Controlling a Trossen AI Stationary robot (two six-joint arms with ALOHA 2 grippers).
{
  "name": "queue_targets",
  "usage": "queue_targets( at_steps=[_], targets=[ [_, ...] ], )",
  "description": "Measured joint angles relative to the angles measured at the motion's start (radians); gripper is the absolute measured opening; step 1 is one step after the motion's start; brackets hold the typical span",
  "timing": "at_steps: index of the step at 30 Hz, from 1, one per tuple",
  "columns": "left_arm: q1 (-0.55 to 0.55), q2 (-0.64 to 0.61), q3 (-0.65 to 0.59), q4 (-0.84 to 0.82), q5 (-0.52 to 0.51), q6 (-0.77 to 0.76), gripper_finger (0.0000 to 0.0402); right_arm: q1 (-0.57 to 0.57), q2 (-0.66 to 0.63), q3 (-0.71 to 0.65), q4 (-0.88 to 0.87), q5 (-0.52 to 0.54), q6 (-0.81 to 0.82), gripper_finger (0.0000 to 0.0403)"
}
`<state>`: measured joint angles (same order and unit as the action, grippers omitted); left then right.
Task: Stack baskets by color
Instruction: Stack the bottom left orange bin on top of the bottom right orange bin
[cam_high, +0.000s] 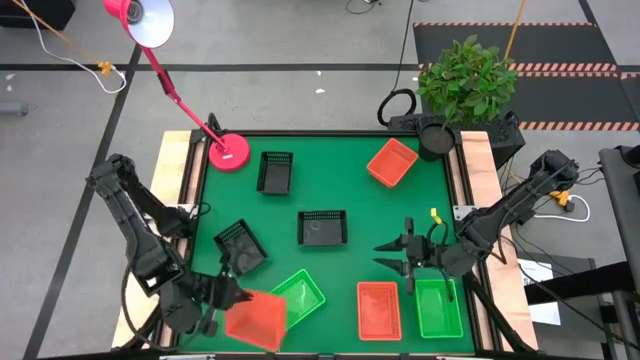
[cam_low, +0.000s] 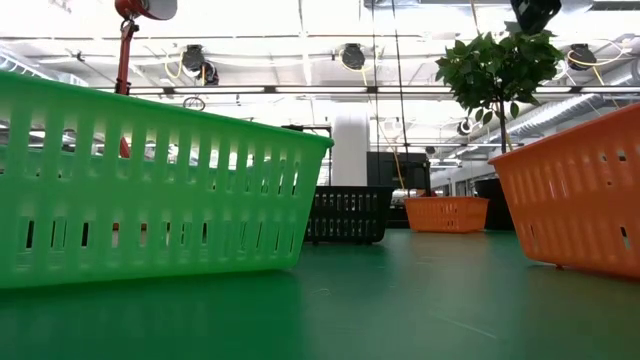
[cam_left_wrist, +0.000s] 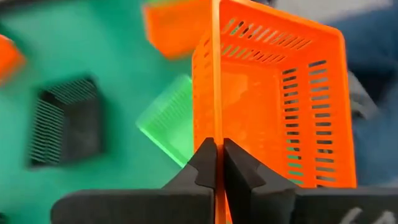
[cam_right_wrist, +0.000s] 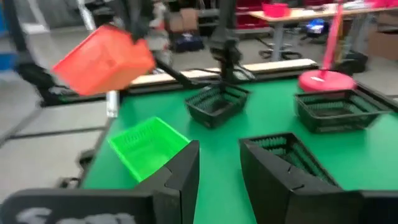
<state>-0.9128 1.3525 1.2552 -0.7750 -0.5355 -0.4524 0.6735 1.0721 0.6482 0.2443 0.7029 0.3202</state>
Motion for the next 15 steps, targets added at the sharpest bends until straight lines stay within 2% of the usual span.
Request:
queue_targets(
  at_steps=[5, 12, 15],
  targets=[
    [0.039, -0.002, 0.043, 0.002, -0.158, 0.148, 0.0007, 0.000, 0.004, -0.007, 0.120, -0.010, -0.070, 0.0110],
    [0.165, 0.001, 0.044, 0.030, -0.374, 0.238, 0.0010, 0.000, 0.085, -0.007, 0.287, 0.209, -0.172, 0.0110],
    [0.222, 0.003, 0.044, 0.031, -0.426, 0.239, 0.0007, 0.000, 0.138, -0.007, 0.398, 0.262, -0.238, 0.0110]
  ],
)
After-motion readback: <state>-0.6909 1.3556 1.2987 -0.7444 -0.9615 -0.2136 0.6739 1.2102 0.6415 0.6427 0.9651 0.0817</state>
